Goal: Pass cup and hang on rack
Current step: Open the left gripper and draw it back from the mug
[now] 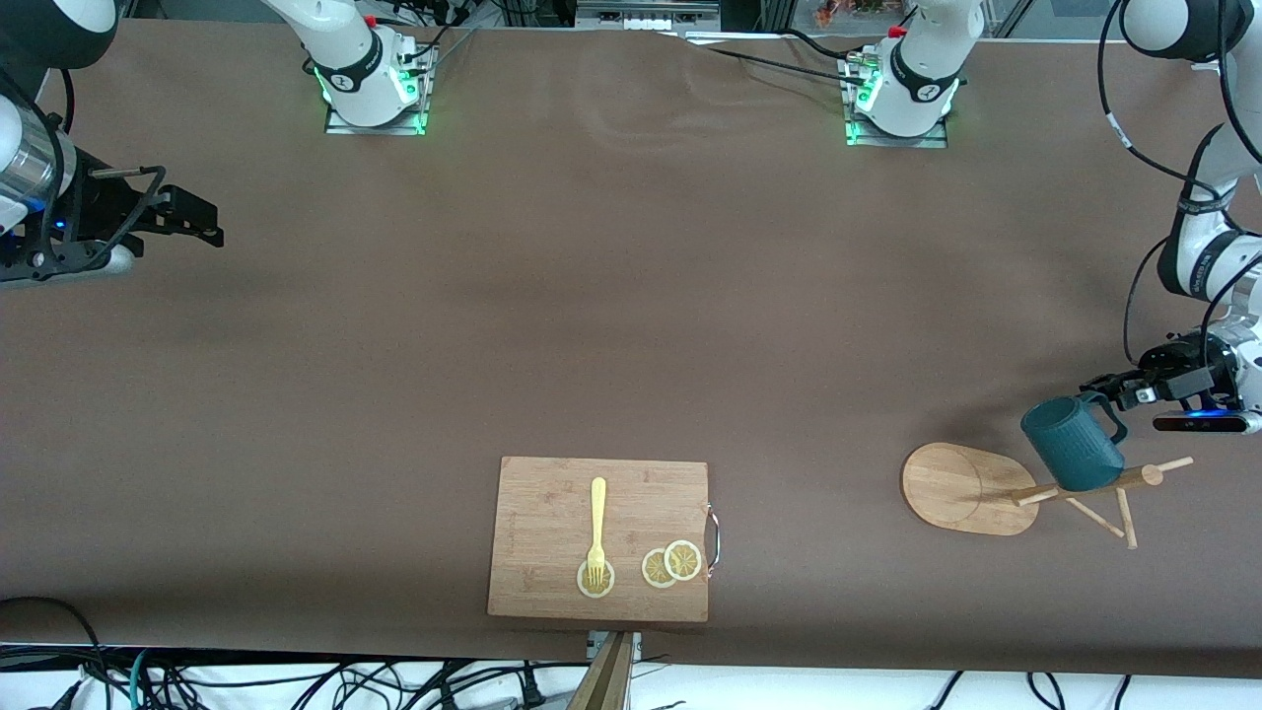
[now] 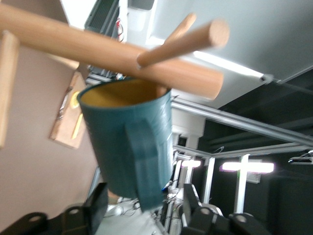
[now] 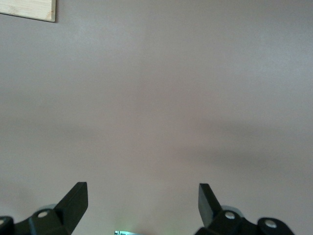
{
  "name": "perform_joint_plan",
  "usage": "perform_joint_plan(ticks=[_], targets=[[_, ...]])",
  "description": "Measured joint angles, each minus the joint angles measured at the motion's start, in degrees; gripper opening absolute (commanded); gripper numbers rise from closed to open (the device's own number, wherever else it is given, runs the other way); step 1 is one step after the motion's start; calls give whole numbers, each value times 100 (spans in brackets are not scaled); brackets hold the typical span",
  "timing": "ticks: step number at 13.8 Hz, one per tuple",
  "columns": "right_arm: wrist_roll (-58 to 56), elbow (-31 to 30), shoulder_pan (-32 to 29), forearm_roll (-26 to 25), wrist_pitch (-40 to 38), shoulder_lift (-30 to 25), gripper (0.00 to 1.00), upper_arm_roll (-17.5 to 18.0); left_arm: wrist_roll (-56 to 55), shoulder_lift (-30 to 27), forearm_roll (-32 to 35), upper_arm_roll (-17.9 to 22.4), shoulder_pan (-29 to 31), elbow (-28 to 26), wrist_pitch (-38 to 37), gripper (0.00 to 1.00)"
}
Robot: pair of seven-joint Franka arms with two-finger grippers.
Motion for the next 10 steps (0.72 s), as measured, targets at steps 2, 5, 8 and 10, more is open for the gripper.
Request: perform_joint_plan(ticks=[2,5,8,10], targets=[[0,0,0,0,0,1,100,3,20,-156,546,1,62,12,-26,100],[0,0,1,2,2,3,100,5,65,-466,1550,7,171,17,-261,100],[0,0,1,3,2,6,100,9,65,-940,2838,7,198,25,-564,100],[0,0,2,4,3,7,100,10,26,-1308,3677,-4,53,32,-589,100]])
